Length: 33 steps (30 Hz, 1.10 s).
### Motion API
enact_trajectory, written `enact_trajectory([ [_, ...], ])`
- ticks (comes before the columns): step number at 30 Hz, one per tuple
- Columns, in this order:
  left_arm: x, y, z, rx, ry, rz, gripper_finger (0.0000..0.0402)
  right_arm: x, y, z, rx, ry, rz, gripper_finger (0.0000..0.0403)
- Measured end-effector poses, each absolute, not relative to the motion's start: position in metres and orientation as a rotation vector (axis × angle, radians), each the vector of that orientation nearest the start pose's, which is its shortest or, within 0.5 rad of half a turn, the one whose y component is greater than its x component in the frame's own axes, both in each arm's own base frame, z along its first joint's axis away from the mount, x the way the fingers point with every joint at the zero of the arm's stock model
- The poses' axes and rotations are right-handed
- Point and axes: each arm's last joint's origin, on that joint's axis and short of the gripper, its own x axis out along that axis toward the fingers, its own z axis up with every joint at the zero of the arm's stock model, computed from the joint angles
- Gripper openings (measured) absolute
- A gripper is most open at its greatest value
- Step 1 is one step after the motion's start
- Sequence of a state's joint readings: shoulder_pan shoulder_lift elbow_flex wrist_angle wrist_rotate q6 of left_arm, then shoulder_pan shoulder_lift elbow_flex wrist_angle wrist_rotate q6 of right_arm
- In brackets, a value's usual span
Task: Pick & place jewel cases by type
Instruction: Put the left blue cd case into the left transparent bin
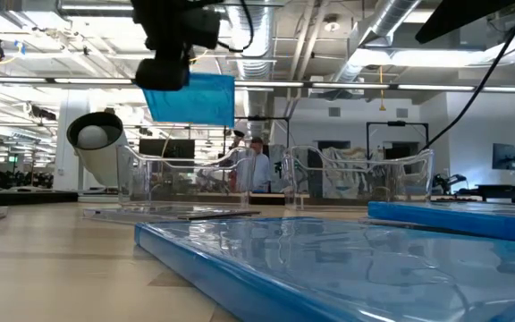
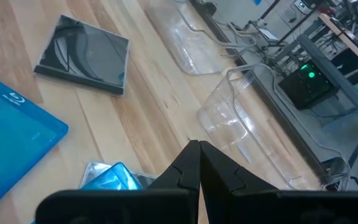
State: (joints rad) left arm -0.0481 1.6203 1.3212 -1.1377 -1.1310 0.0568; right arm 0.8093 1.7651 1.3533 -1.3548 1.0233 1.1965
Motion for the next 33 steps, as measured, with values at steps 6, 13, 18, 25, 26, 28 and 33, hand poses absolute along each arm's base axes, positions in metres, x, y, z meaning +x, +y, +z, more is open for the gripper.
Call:
enact_trajectory([
  [6, 0.307, 0.034, 0.273, 0.819, 1.291, 0.775, 0.0049, 0.227, 0.203, 0.238, -0.318, 0.734, -0.671, 0.0],
  [13, 0.313, 0.063, 0.273, 0.711, 1.279, 0.691, 0.0049, 0.227, 0.203, 0.238, -0.317, 0.737, -0.669, 0.0],
  [18, 0.312, 0.069, 0.272, 0.693, 1.301, 0.655, 0.0049, 0.226, 0.203, 0.238, -0.32, 0.738, -0.669, 0.0],
  [25, 0.308, 0.088, 0.27, 0.606, 1.324, 0.612, 0.0049, 0.226, 0.203, 0.238, -0.322, 0.74, -0.67, 0.0],
  [26, 0.307, 0.091, 0.27, 0.598, 1.329, 0.606, 0.0049, 0.226, 0.203, 0.238, -0.322, 0.739, -0.67, 0.0],
  [28, 0.306, 0.096, 0.269, 0.579, 1.336, 0.592, 0.0049, 0.226, 0.203, 0.238, -0.321, 0.74, -0.67, 0.0],
  [33, 0.303, 0.111, 0.269, 0.512, 1.327, 0.584, 0.0049, 0.226, 0.203, 0.238, -0.321, 0.74, -0.67, 0.0],
])
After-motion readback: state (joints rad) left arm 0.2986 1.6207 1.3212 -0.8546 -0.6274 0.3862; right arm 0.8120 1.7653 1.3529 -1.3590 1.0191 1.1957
